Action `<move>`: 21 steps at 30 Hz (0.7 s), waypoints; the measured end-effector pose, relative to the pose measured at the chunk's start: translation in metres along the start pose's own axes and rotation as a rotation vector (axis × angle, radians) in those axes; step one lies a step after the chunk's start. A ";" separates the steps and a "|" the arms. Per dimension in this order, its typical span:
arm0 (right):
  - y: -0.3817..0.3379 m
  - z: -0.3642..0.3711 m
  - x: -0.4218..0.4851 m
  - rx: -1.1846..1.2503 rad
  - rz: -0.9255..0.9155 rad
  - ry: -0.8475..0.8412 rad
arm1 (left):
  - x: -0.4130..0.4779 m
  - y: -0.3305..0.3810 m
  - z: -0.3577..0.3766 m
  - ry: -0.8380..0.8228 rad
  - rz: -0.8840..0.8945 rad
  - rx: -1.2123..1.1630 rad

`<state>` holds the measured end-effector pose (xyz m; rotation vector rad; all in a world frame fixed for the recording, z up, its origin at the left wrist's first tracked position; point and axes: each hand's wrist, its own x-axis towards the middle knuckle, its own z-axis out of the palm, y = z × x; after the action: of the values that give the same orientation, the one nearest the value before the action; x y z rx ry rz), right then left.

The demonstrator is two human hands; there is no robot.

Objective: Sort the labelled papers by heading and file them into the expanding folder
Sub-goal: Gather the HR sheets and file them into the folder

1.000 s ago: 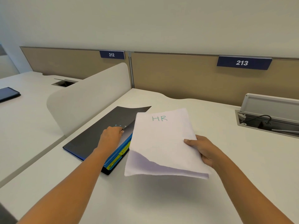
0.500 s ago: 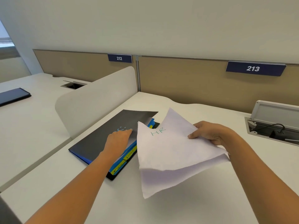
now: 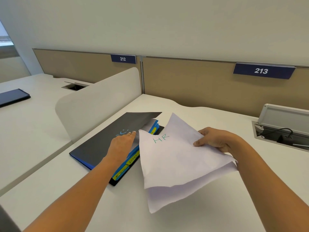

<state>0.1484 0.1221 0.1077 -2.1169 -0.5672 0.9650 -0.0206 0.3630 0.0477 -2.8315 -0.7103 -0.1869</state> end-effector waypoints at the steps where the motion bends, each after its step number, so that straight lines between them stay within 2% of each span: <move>1: 0.000 0.001 -0.001 -0.014 -0.002 -0.008 | 0.000 0.001 -0.001 0.002 0.000 0.000; 5: -0.001 0.004 -0.004 -0.089 -0.018 -0.028 | 0.000 -0.001 -0.006 0.022 -0.023 -0.025; 13: -0.007 0.003 -0.007 -0.015 -0.078 0.005 | 0.001 -0.004 -0.008 0.037 -0.028 -0.054; 17: -0.008 0.015 -0.002 0.117 -0.079 0.098 | -0.001 -0.001 -0.011 -0.004 -0.007 -0.005; 21: -0.007 0.043 0.002 0.397 -0.081 0.205 | 0.004 -0.002 -0.013 -0.071 -0.021 -0.032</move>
<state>0.1161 0.1463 0.0927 -1.7938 -0.3237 0.7339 -0.0189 0.3631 0.0609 -2.8743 -0.7581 -0.1026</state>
